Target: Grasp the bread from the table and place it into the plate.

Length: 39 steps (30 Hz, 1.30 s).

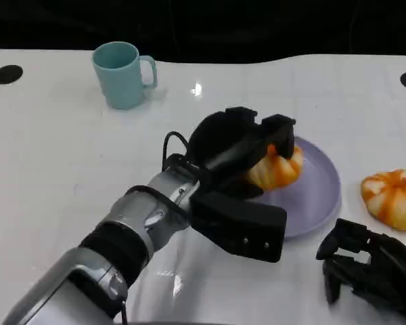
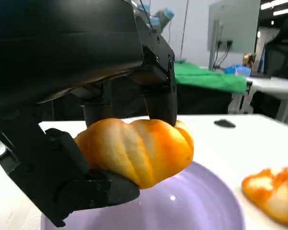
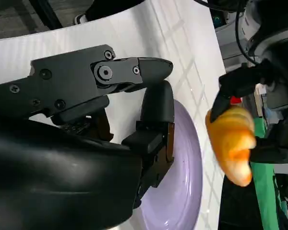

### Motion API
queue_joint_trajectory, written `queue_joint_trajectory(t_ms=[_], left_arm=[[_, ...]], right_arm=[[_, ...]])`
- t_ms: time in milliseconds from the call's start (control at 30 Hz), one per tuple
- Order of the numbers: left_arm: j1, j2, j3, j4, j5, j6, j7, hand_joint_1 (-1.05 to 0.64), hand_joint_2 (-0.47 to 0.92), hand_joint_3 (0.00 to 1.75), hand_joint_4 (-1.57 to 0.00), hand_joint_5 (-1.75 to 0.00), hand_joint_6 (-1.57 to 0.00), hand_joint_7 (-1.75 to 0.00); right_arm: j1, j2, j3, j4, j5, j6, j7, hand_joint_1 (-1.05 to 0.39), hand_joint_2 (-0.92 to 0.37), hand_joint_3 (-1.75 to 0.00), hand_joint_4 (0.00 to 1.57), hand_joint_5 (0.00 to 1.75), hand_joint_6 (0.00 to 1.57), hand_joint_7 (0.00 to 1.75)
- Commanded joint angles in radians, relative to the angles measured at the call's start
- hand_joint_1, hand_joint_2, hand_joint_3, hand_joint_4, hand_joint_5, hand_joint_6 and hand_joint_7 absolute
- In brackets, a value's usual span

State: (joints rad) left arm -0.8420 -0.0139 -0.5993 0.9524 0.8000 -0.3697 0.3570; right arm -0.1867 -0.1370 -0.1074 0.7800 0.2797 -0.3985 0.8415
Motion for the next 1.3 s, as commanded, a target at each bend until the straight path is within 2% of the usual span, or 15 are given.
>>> queue_joint_trajectory(t_ms=[33,100,167,200,267,300,367,400,467,500,600,733,1033,1267,1300], left_arm=[[-0.044,-0.005,-0.021,0.034,0.017,0.035,0.0,-0.31,0.75,0.72,-0.73,-1.68,-0.7,-1.25],[-0.047,-0.009,-0.029,0.049,0.017,0.043,0.001,-0.3,0.83,0.5,-0.62,-1.55,-0.6,-0.88],[-0.052,-0.009,-0.041,0.056,0.023,0.064,-0.021,-0.3,0.87,0.41,-0.59,-1.53,-0.59,-0.75],[-0.058,-0.009,-0.05,0.058,0.029,0.085,-0.051,-0.35,0.9,0.32,-0.48,-1.21,-0.47,-0.55],[-0.066,-0.007,-0.067,0.06,0.038,0.119,-0.1,-0.44,0.92,0.35,-0.3,-0.78,-0.33,-0.29],[-0.071,-0.006,-0.076,0.059,0.044,0.138,-0.124,-0.45,0.92,0.36,-0.27,-0.71,-0.31,-0.25],[-0.078,-0.008,-0.088,0.06,0.052,0.174,-0.172,-0.6,0.92,0.41,-0.07,-0.56,-0.17,-0.15],[-0.08,-0.009,-0.093,0.059,0.055,0.19,-0.193,-0.66,0.92,0.44,-0.03,-0.49,-0.13,-0.13],[-0.078,-0.007,-0.099,0.053,0.053,0.204,-0.217,-0.74,0.92,0.47,-0.01,-0.37,-0.09,-0.11],[-0.076,-0.005,-0.101,0.05,0.052,0.207,-0.226,-0.83,0.92,0.53,0.0,-0.25,-0.05,-0.09],[-0.073,0.005,-0.104,0.041,0.045,0.201,-0.257,-0.92,0.92,0.61,0.0,-0.1,-0.01,-0.05],[-0.067,0.017,-0.101,0.032,0.036,0.185,-0.278,-0.95,0.92,0.64,0.0,-0.05,0.0,-0.03],[-0.039,0.068,-0.078,-0.02,-0.001,0.132,-0.33,-0.98,0.92,0.66,0.0,-0.08,-0.05,-0.07],[-0.012,0.098,-0.056,-0.082,-0.038,0.109,-0.382,-0.96,0.92,0.6,0.0,-0.1,-0.04,-0.07],[0.021,0.129,-0.041,-0.132,-0.05,0.087,-0.373,-0.96,0.92,0.6,0.0,-0.11,-0.04,-0.07]], right_arm=[[0.006,-0.01,-0.012,0.02,0.003,0.002,-0.004,-0.54,-0.92,-0.25,0.68,1.75,0.71,1.37],[0.009,-0.011,-0.007,0.012,-0.008,0.005,-0.02,-0.55,-0.92,-0.25,0.68,1.75,0.72,1.37],[0.009,-0.011,-0.006,0.013,-0.011,0.001,-0.025,-0.55,-0.92,-0.25,0.68,1.75,0.72,1.37],[0.007,-0.011,-0.007,0.019,-0.008,-0.004,-0.02,-0.54,-0.92,-0.25,0.68,1.75,0.72,1.37],[0.003,-0.01,-0.009,0.027,-0.004,-0.012,-0.014,-0.54,-0.92,-0.26,0.67,1.75,0.71,1.36],[0.002,-0.009,-0.01,0.03,-0.003,-0.013,-0.014,-0.54,-0.92,-0.26,0.67,1.75,0.7,1.36],[0.002,-0.011,-0.009,0.033,-0.007,-0.015,-0.018,-0.55,-0.92,-0.25,0.68,1.75,0.71,1.35],[0.0,-0.011,-0.009,0.037,-0.005,-0.016,-0.015,-0.55,-0.92,-0.25,0.68,1.75,0.72,1.35],[-0.002,-0.011,-0.01,0.042,-0.004,-0.019,-0.014,-0.55,-0.92,-0.25,0.68,1.75,0.73,1.34],[-0.003,-0.011,-0.01,0.044,-0.004,-0.021,-0.014,-0.55,-0.92,-0.25,0.68,1.75,0.73,1.34],[-0.005,-0.011,-0.009,0.047,-0.004,-0.019,-0.013,-0.55,-0.92,-0.25,0.68,1.74,0.73,1.34],[-0.004,-0.012,-0.007,0.044,-0.008,-0.018,-0.018,-0.55,-0.92,-0.25,0.68,1.75,0.73,1.34],[0.001,-0.013,-0.005,0.031,-0.011,-0.014,-0.025,-0.55,-0.92,-0.25,0.66,1.75,0.71,1.37],[0.003,-0.011,-0.006,0.025,-0.007,-0.002,-0.023,-0.55,-0.92,-0.25,0.67,1.75,0.71,1.37],[0.002,-0.01,-0.008,0.03,-0.002,-0.005,-0.015,-0.55,-0.92,-0.25,0.67,1.75,0.71,1.37]])
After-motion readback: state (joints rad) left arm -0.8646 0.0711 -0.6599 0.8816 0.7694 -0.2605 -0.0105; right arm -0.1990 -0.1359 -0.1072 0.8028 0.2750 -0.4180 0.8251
